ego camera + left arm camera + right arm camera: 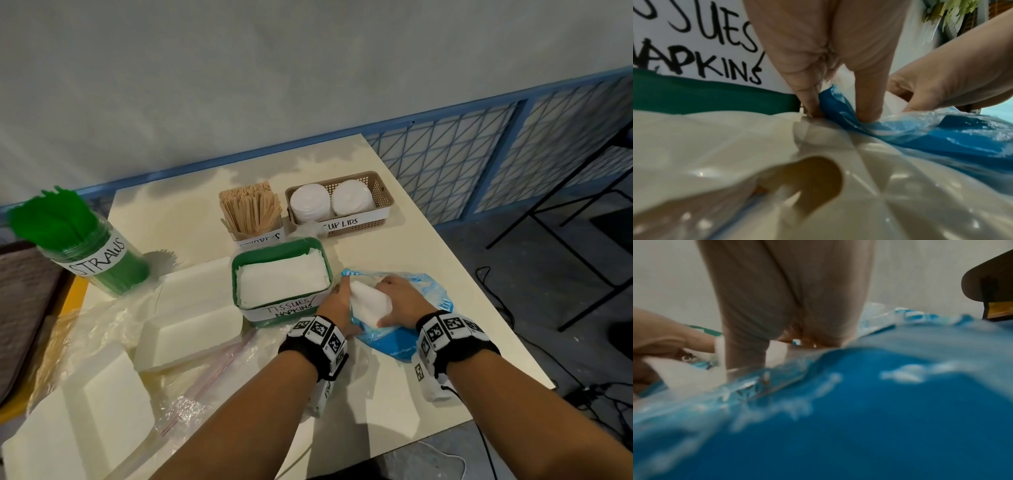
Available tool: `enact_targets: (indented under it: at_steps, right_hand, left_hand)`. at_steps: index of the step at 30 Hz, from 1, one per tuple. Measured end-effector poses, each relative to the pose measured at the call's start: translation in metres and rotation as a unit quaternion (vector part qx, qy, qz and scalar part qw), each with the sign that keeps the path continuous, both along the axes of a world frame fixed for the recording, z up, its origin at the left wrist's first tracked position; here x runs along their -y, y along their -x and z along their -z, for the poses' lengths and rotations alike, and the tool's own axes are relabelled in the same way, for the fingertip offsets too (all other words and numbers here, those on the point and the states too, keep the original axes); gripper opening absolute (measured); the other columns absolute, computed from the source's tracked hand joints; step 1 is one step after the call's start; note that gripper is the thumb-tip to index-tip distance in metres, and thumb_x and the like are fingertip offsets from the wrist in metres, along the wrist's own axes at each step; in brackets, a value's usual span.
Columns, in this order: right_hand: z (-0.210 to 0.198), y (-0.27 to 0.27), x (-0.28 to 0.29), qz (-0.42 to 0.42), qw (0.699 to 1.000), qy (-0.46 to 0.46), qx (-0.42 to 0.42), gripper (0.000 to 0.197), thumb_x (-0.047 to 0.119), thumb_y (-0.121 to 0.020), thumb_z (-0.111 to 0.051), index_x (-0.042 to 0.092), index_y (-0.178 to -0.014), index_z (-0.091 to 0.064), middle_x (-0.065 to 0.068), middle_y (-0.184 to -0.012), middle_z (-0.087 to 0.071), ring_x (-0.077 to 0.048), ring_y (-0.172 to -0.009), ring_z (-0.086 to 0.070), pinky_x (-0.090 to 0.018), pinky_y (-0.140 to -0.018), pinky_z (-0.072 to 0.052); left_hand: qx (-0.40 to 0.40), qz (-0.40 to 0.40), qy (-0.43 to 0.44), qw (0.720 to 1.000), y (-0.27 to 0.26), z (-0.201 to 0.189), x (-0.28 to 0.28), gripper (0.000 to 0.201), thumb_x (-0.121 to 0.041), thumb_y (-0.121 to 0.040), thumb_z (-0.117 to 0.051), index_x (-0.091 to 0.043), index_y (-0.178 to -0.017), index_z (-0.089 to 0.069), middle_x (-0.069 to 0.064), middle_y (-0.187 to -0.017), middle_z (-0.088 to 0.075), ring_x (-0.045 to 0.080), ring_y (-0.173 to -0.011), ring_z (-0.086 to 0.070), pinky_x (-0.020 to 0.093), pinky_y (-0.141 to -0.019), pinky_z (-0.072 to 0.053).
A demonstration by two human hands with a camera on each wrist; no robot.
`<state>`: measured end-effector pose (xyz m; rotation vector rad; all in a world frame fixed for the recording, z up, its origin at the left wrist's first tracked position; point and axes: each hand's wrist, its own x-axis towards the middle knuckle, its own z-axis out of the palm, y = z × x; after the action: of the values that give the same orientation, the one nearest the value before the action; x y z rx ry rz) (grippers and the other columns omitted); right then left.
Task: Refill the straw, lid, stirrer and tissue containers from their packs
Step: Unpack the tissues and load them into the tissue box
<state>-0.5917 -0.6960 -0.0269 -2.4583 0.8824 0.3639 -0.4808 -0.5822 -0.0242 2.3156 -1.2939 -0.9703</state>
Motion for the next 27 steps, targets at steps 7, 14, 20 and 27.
enact_targets:
  at_steps: [7,14,20,27]
  right_hand:
    - [-0.002,0.017,-0.009,-0.038,0.995,-0.005,0.09,0.084,0.012,-0.074,-0.072,0.025,-0.144,-0.028,-0.002,-0.137,-0.032,-0.023,-0.116,-0.048,-0.03,-0.094,-0.039]
    - [-0.004,0.006,-0.017,-0.022,0.999,0.033,-0.023,0.073,0.018,-0.069,-0.078,0.016,-0.132,-0.042,-0.006,-0.135,-0.035,-0.027,-0.112,-0.052,-0.035,-0.094,-0.045]
    - [-0.004,0.005,-0.021,-0.023,0.997,0.05,-0.058,0.061,0.019,-0.073,-0.073,0.019,-0.128,-0.047,-0.011,-0.13,-0.038,-0.031,-0.111,-0.052,-0.037,-0.093,-0.046]
    - [-0.01,0.006,-0.018,0.036,0.997,0.0,0.069,0.053,0.026,-0.077,-0.072,0.01,-0.124,-0.053,-0.01,-0.128,-0.048,-0.024,-0.12,-0.044,-0.026,-0.096,-0.033]
  left_hand:
    - [-0.008,-0.016,0.0,1.0,-0.001,0.001,-0.003,0.113,-0.017,-0.074,-0.076,-0.009,-0.148,0.009,0.011,-0.15,-0.029,0.029,-0.133,-0.037,0.029,-0.108,-0.032]
    - [0.004,-0.009,0.012,1.0,0.003,-0.001,-0.005,0.113,-0.015,-0.074,-0.076,-0.009,-0.148,0.009,0.015,-0.141,-0.039,0.03,-0.128,-0.041,0.032,-0.107,-0.036]
    - [0.002,-0.012,0.015,1.0,0.002,-0.001,-0.005,0.111,-0.017,-0.076,-0.074,-0.008,-0.148,0.01,0.016,-0.141,-0.041,0.03,-0.127,-0.044,0.033,-0.106,-0.037]
    - [0.028,-0.008,0.019,0.999,0.002,-0.003,-0.005,0.106,-0.021,-0.079,-0.071,-0.006,-0.148,0.008,0.018,-0.143,-0.038,0.031,-0.124,-0.047,0.032,-0.103,-0.038]
